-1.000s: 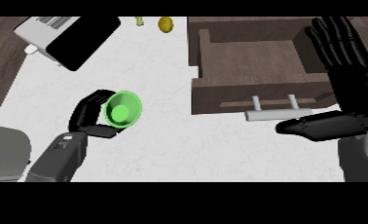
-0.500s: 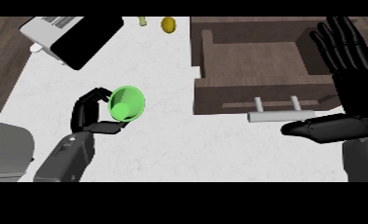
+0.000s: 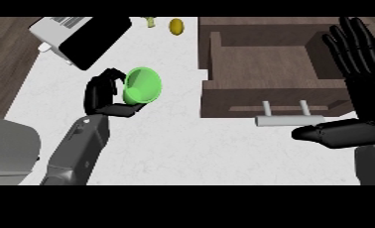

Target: Pick up the cup, place it into the drawer and close the drawer

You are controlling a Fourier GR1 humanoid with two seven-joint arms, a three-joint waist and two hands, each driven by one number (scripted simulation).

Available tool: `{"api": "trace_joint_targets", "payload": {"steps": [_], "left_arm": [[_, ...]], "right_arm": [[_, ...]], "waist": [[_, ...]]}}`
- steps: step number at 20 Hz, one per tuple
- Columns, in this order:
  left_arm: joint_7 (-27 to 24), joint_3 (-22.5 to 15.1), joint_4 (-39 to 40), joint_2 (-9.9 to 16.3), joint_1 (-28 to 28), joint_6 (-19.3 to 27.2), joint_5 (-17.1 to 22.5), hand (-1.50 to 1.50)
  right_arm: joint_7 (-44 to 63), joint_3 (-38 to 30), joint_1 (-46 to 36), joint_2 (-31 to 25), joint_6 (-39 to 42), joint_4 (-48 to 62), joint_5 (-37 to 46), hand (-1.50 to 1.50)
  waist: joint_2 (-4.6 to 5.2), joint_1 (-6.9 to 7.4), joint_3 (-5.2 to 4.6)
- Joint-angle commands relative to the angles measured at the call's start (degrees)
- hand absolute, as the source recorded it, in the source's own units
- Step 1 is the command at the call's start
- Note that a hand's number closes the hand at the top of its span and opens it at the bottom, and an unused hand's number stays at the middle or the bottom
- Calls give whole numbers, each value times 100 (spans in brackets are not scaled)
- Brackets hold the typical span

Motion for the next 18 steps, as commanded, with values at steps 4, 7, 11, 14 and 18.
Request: {"api": "trace_joint_targets", "payload": {"steps": [4, 7, 11, 14, 18], "left_arm": [[680, -490, -1172, -489, -476, 178, -76, 150], [1649, -745, -1902, -679, -696, 239, 2, 150], [2588, -770, -2119, -687, -1710, 763, 54, 150], [3162, -1354, -2300, -692, -1974, 1257, 348, 150], [3702, -1454, -2252, -694, -2449, 1561, 240, 150]], "right_arm": [[-159, -6, 153, -16, 66, 80, 105, -150], [189, -71, 96, -43, -50, -112, 32, -150], [-189, -224, 135, -28, 27, 156, -36, -150], [-347, -61, 43, 64, -51, 357, 220, -150], [-83, -59, 71, 84, -147, -30, 170, -150]], "waist": [[-35, 79, 8], [-78, 136, 11], [-37, 48, 9], [-24, 26, 8], [-9, -10, 5]]}}
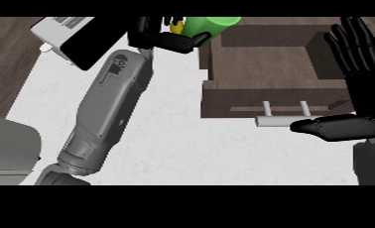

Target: Pick up the cup, place it into the drawer and close the drawer

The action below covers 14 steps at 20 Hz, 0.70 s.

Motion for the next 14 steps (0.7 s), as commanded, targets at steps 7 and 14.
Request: {"api": "trace_joint_targets", "payload": {"steps": [7, 14], "left_arm": [[1250, -911, 1374, -25, -1677, 1390, 647, 150], [1240, -1449, 2566, -25, -2100, 1613, 862, 150]], "right_arm": [[180, 78, -99, 1, 58, -268, -118, -150], [-161, 198, -395, 84, 143, 361, -28, -150]], "waist": [[59, -276, 0], [180, -559, 9]]}}
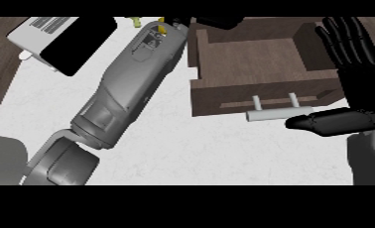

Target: Pick up the cup, place it into the drawer and close the drawer

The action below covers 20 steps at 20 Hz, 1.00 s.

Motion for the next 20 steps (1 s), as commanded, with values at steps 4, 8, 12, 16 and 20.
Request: {"api": "trace_joint_targets", "payload": {"steps": [4, 8, 12, 16, 20], "left_arm": [[305, -763, 813, -1, -37, -305, 247, 150], [346, -1187, 813, -1, 98, -504, 321, 150], [197, -1356, 799, -1, 298, -507, 447, -150], [-87, -1152, 595, -1, 372, -394, 912, -150], [-529, -990, 286, -1, 538, -722, 1420, -150]], "right_arm": [[-119, 15, -188, -30, 130, 126, -87, -150], [-169, 107, -518, -11, 111, 365, 14, -150], [-114, 316, -552, 78, 248, 283, -79, -150], [43, 502, -598, 154, 556, 152, -468, -150], [-34, 821, -761, 121, 1273, 245, -973, 150]], "waist": [[86, -360, 5], [141, -490, 5], [191, -737, 3], [171, -794, -4], [198, -756, -8]]}}
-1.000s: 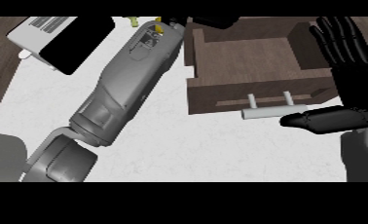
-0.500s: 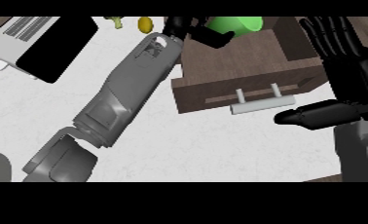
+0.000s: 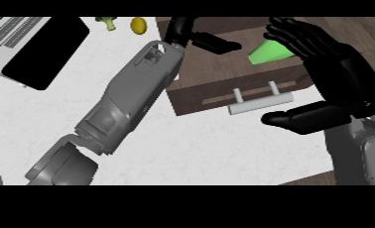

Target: Pick up the cup, place it into the drawer and close the drawer

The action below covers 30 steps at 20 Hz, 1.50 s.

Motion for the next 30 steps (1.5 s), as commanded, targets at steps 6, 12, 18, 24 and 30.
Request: {"api": "trace_joint_targets", "payload": {"steps": [6, 12, 18, 24, 30], "left_arm": [[-931, 322, -382, 0, 68, 39, 934, -150], [-1053, 295, -203, 0, -78, 267, 1150, -150], [-1180, 403, -337, 0, 94, 203, 1400, -150], [-1514, 446, -594, 0, 739, -60, 1402, -150], [-1787, 484, -952, 253, 1401, -477, 1363, -150]], "right_arm": [[579, 842, 123, -561, 1554, -22, -686, 150], [899, 1325, 425, -1105, 1726, -143, 500, -150], [65, 1857, 900, -1065, 1024, 178, 2681, -150], [-516, 2126, 528, -878, 545, 1966, 3515, -150], [-1422, 2347, -104, -704, 47, 4042, 4268, 150]], "waist": [[-95, 178, -10], [-184, 553, -7], [-221, 968, 3], [-254, 1279, -2], [-243, 1513, 2]]}}
